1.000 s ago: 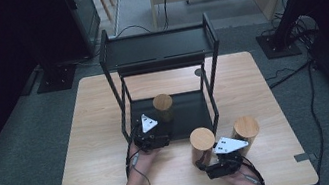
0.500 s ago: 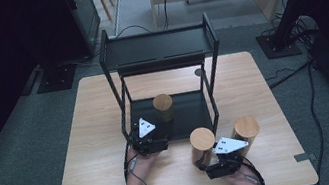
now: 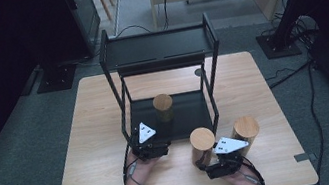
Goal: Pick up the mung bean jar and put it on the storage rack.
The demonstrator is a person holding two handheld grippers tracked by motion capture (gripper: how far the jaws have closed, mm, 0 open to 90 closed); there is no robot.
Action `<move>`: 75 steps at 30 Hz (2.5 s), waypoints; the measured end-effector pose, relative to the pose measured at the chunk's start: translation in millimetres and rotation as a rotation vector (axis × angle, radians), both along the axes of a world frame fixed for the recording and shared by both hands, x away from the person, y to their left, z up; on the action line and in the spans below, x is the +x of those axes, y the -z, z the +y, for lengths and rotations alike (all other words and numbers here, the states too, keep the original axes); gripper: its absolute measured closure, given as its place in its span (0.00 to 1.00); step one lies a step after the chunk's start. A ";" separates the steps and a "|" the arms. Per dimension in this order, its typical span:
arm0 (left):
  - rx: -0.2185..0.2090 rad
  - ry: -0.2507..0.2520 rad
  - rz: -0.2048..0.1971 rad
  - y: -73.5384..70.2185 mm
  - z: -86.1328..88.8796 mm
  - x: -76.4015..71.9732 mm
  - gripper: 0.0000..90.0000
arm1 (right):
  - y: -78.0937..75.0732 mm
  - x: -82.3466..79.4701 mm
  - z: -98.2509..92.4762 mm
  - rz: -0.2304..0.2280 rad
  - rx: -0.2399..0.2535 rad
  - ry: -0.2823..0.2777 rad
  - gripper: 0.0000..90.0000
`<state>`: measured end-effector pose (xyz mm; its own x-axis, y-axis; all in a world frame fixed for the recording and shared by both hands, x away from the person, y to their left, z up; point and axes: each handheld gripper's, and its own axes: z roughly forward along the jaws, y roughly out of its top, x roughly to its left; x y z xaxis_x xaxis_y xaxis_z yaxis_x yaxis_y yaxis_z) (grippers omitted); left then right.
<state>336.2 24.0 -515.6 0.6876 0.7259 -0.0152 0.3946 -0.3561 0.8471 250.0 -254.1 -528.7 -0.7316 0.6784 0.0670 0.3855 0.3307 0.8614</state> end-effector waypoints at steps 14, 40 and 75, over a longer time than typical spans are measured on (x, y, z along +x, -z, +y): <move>-0.015 0.026 -0.017 -4.2 2.3 -10.1 0.22 | 0.0 -0.7 1.1 -0.006 -0.014 -0.002 0.17; -0.036 0.062 0.006 -3.1 7.9 -32.6 0.22 | 0.1 -0.4 1.4 -0.006 -0.017 0.001 0.17; -0.015 0.080 0.015 7.9 7.5 -55.6 0.22 | 0.1 -0.2 1.2 -0.004 -0.015 0.001 0.17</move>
